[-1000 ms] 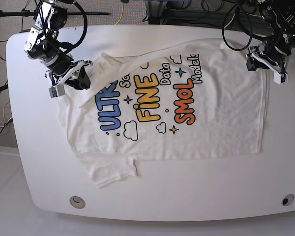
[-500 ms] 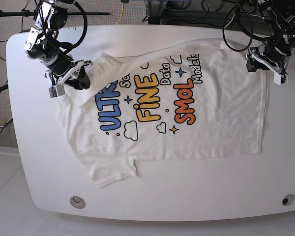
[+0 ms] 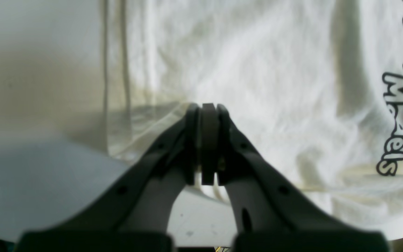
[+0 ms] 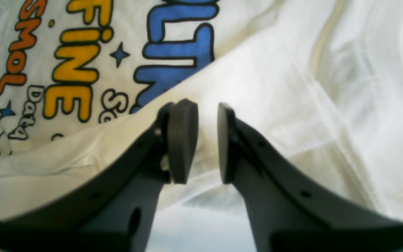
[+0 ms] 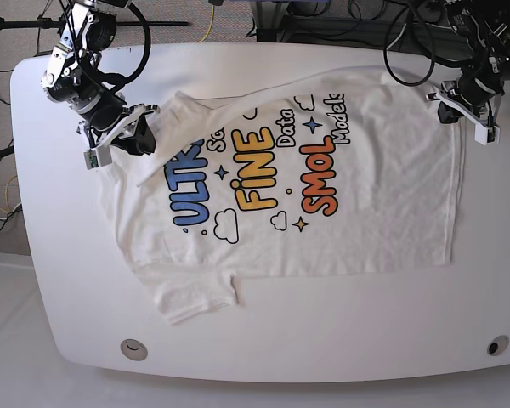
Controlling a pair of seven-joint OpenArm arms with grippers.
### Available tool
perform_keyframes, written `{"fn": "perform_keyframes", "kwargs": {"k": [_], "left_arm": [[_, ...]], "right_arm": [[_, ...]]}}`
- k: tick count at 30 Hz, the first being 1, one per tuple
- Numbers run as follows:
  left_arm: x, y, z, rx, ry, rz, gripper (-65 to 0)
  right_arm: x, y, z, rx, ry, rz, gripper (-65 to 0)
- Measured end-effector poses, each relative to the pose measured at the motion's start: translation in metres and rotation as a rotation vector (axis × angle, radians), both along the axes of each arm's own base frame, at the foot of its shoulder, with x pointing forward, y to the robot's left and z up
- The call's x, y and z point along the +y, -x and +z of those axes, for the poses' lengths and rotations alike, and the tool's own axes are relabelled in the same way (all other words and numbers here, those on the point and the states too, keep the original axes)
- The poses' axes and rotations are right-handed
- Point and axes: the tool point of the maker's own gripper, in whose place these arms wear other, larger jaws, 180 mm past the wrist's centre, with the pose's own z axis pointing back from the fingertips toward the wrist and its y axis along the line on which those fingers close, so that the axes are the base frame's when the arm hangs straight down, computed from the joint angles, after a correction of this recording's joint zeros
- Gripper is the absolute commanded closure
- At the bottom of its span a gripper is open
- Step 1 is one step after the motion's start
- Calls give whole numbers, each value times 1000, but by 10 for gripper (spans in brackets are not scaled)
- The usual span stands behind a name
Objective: Fold the T-shirt properly
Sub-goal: 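Lower the left gripper and close it on the shirt's shoulder corner, then pull the held shoulder corner outward with the left gripper, stretching the shirt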
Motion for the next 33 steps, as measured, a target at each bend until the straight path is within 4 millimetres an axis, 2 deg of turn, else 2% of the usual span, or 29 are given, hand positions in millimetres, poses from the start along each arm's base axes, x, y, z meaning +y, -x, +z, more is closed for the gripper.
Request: {"fn": "perform_keyframes", "kwargs": {"k": [18, 23, 29, 33], "left_arm": [[1, 0, 4, -7, -11, 0, -4], [2, -6, 16, -38, -35, -10, -4], [2, -11, 18, -49, -35, -10, -4], [3, -23, 26, -83, -37, -7, -4]], "right_arm": [[0, 0, 0, -1, 0, 0, -137], [0, 0, 0, -1, -1, 0, -137], [0, 0, 0, 0, 0, 0, -137], [0, 0, 0, 0, 0, 0, -137]]}}
